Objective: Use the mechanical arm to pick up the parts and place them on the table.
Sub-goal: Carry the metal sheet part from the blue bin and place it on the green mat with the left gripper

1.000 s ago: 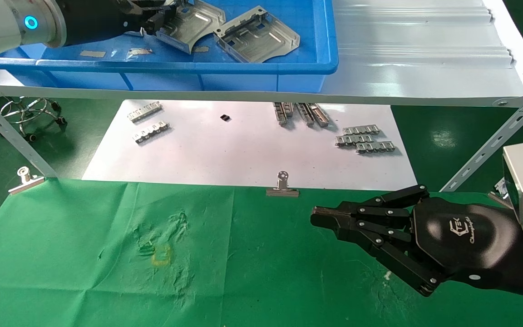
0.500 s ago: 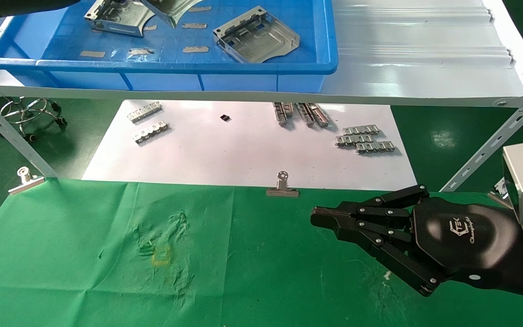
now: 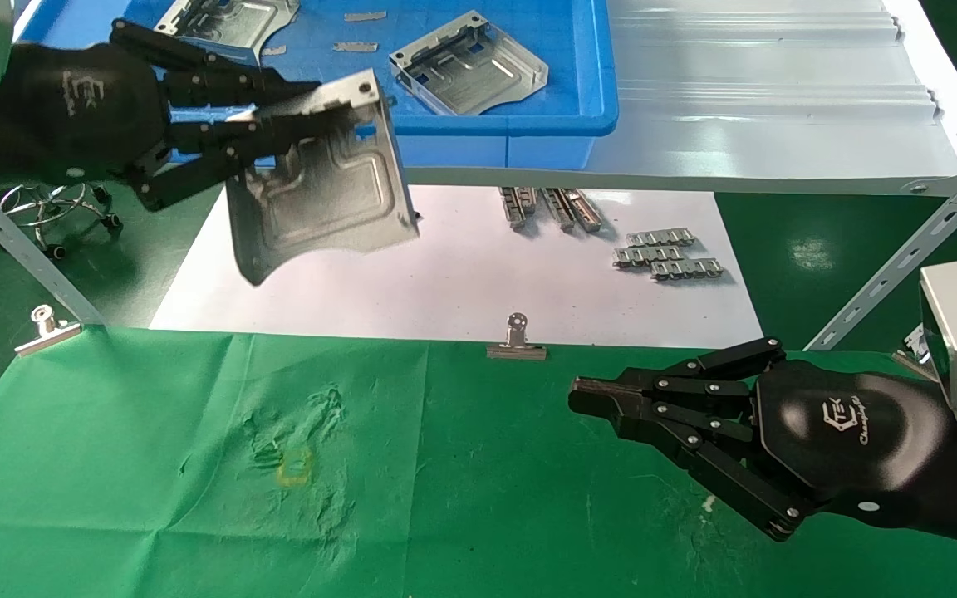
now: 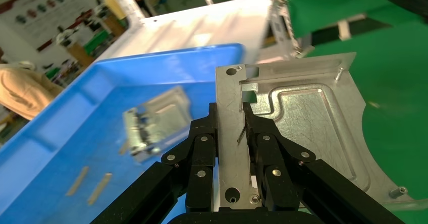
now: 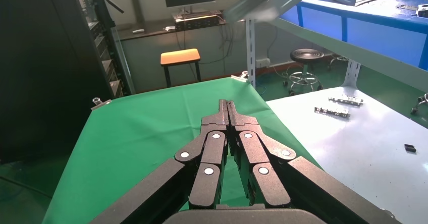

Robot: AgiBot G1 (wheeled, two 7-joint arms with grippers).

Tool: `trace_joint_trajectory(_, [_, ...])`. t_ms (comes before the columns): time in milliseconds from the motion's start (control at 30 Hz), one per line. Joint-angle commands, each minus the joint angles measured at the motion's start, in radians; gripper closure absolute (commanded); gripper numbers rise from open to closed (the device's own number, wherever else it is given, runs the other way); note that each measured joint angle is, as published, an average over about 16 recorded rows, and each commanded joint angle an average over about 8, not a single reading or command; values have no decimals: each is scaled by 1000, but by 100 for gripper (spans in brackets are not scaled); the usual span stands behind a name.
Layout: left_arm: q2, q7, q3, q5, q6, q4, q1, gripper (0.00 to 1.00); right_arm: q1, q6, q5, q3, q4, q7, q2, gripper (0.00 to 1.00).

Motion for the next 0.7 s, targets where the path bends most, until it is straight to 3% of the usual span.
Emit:
trace_joint_trajectory(33, [-37, 9, 21, -46, 3, -95, 52, 100, 0, 0, 0, 0, 0, 0, 0, 100])
trace_joint_trajectory(167, [-116, 44, 102, -103, -4, -237, 139, 100, 0, 0, 0, 0, 0, 0, 0, 100])
trace_joint_trajectory(300, [-161, 91, 185, -101, -12, -289, 190, 100, 0, 0, 0, 0, 0, 0, 0, 100])
trace_joint_trajectory(700, [-122, 251, 378, -7, -33, -163, 232, 100, 0, 0, 0, 0, 0, 0, 0, 100])
